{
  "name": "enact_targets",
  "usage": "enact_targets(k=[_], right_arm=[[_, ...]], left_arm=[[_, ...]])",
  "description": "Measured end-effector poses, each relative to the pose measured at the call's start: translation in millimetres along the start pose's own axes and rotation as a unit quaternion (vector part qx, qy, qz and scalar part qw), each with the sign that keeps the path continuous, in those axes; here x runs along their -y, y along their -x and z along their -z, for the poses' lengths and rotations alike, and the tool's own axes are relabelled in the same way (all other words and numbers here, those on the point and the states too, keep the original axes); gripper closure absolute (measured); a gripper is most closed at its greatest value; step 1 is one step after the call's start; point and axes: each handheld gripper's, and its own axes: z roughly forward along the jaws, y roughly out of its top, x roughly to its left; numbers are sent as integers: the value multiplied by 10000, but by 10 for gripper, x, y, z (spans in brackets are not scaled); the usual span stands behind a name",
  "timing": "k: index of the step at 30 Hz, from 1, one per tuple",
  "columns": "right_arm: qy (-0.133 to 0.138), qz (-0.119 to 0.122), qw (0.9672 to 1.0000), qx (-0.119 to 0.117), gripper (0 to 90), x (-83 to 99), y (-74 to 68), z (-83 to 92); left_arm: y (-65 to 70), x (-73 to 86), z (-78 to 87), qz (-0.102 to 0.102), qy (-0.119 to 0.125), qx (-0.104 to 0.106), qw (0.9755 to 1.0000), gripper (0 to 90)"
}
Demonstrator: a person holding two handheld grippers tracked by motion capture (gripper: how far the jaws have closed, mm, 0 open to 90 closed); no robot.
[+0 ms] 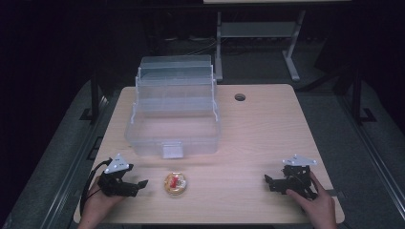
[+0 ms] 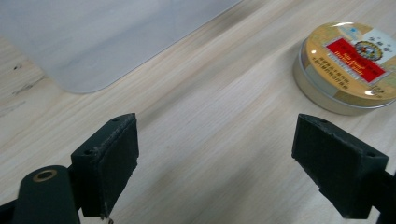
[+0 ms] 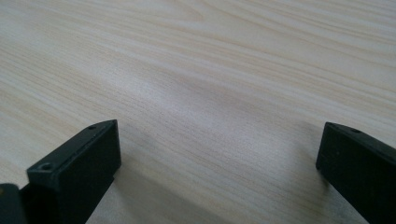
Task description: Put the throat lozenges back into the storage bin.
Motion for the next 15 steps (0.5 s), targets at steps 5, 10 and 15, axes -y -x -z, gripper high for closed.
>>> enact_targets(k=[5,10,15], right_arm=[[-1,-1,10000,-1,0,0,0,0],[-1,-1,10000,-1,0,0,0,0],[1,0,10000,0,0,0,0,0]], left_arm=[[42,-44,-23,-64,-29,81,9999,141],[64,-80,-25,-113,-9,109,9999,141],[76,-116,-25,-146,5,153,9998,155]])
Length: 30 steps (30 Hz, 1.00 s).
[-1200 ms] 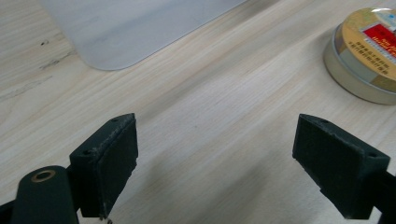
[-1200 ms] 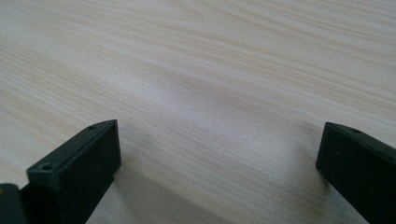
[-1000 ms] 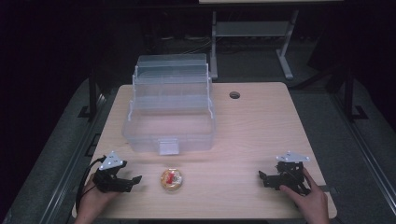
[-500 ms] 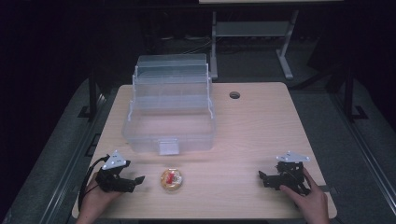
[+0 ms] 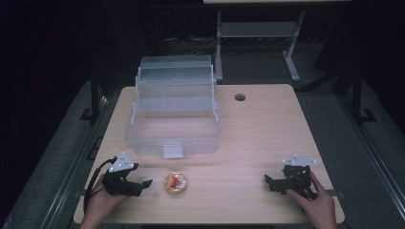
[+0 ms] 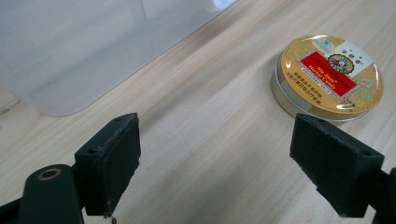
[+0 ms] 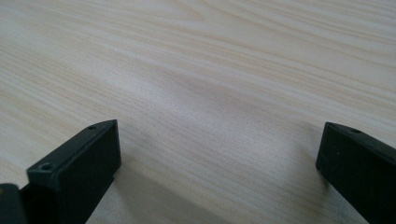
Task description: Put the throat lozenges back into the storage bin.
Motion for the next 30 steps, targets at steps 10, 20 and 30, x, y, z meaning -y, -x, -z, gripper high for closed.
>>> enact_targets(k=[10,20,30], right_arm=[[-2,1,10000,0,0,0,0,0],[-1,-1,10000,0,0,0,0,0],[-1,1,10000,-1,0,0,0,0]], left_arm=[[56,-98,-22,-115,-67,149,9998,156],[132,-213,-50,-272,-70,260,9993,156],[222,-324,-134,-450,-111,390,9982,156]])
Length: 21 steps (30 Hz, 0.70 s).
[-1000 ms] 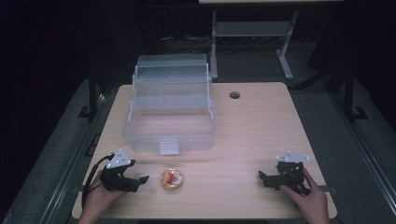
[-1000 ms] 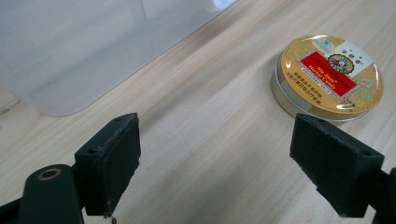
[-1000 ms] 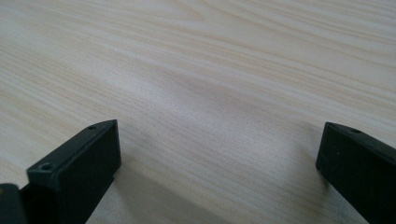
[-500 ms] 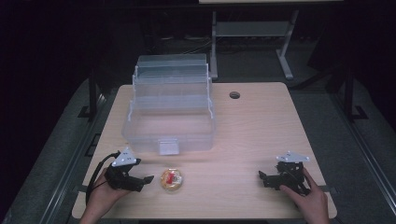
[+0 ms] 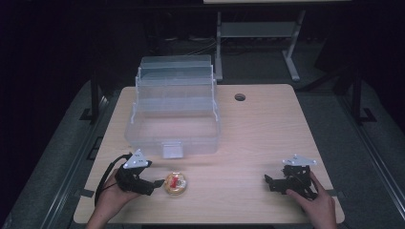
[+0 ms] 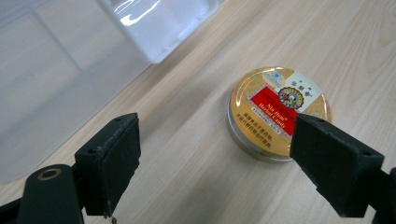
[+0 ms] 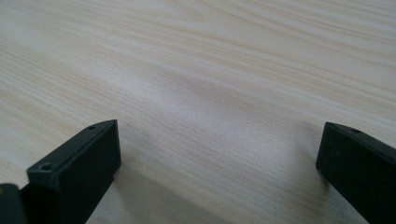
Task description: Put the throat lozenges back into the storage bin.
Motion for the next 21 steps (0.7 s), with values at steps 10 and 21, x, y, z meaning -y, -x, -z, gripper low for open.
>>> enact_targets(k=[10,21], right_arm=[[0,-1,10000,0,0,0,0,0],[0,-1,10000,0,0,0,0,0]], left_arm=[[47,-72,-57,-79,-24,86,9999,156],[113,-156,-127,-211,-79,220,9995,156]])
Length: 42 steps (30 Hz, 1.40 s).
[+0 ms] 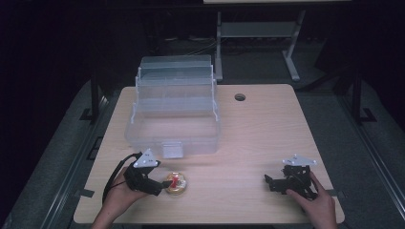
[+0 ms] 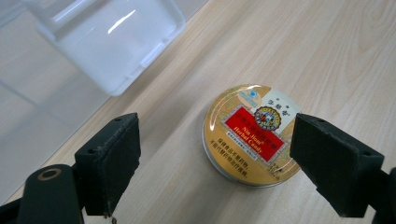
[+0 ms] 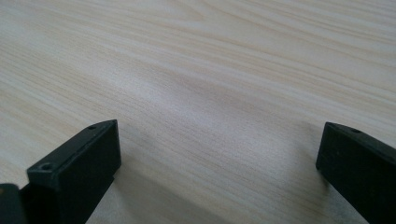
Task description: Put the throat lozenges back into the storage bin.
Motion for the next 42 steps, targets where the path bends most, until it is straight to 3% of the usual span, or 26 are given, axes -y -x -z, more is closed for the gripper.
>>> enact_targets(k=[20,29,39,42], right_arm=[[-2,-1,10000,-1,0,0,0,0],[-1,-1,10000,0,0,0,0,0],[-1,1,10000,0,0,0,1,0],[-2,-2,10000,-1,0,0,0,0]], left_arm=[[93,-155,-176,-231,-336,275,9988,156],[129,-208,-263,-403,-683,364,9962,155],[154,-241,-359,-442,-924,475,9936,152],[161,-252,-375,-536,-1003,461,9924,152]])
